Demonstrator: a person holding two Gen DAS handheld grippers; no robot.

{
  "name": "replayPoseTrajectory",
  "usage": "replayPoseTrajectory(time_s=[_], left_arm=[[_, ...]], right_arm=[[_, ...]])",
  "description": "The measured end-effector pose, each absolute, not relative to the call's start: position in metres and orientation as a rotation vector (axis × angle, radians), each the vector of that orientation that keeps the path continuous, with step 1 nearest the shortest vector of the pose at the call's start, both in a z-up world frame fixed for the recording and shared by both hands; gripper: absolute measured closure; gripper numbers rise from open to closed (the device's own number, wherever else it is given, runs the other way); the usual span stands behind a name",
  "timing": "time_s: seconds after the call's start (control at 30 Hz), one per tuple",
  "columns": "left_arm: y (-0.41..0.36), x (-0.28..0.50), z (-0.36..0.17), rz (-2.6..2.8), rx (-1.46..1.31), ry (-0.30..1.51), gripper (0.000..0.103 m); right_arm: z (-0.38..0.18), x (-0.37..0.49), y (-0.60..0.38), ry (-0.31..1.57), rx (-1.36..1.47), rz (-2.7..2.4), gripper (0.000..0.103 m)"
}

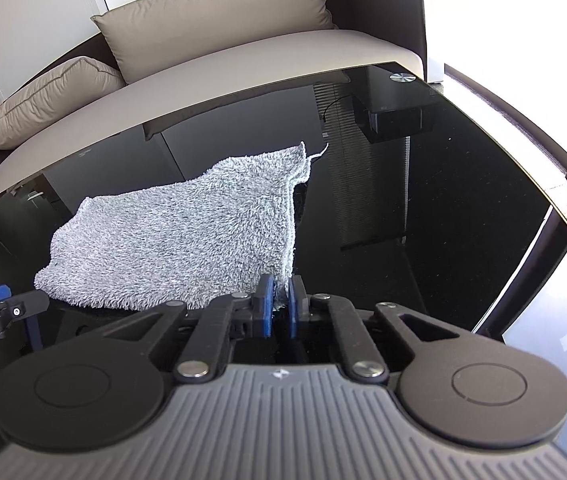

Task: Fold towel
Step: 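Close the right gripper on the folded edge of the grey towel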

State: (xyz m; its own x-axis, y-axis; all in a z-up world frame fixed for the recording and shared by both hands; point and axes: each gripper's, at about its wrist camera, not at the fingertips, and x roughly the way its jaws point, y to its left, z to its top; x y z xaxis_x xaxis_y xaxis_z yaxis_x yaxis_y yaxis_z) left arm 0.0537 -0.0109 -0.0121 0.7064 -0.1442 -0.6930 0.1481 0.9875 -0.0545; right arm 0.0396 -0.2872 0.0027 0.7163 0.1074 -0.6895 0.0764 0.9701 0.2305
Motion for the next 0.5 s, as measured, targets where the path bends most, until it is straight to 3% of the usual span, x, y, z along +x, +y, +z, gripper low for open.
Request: replayPoseTrajectory(time_s=[0.5], left_arm=[[-0.0076,0.0542,-0.0119,-0.164,0.006,0.769,0.006]], right_arm=[[0.0056,0.0417,-0.293,0.759,0.275,-0.018,0.098]])
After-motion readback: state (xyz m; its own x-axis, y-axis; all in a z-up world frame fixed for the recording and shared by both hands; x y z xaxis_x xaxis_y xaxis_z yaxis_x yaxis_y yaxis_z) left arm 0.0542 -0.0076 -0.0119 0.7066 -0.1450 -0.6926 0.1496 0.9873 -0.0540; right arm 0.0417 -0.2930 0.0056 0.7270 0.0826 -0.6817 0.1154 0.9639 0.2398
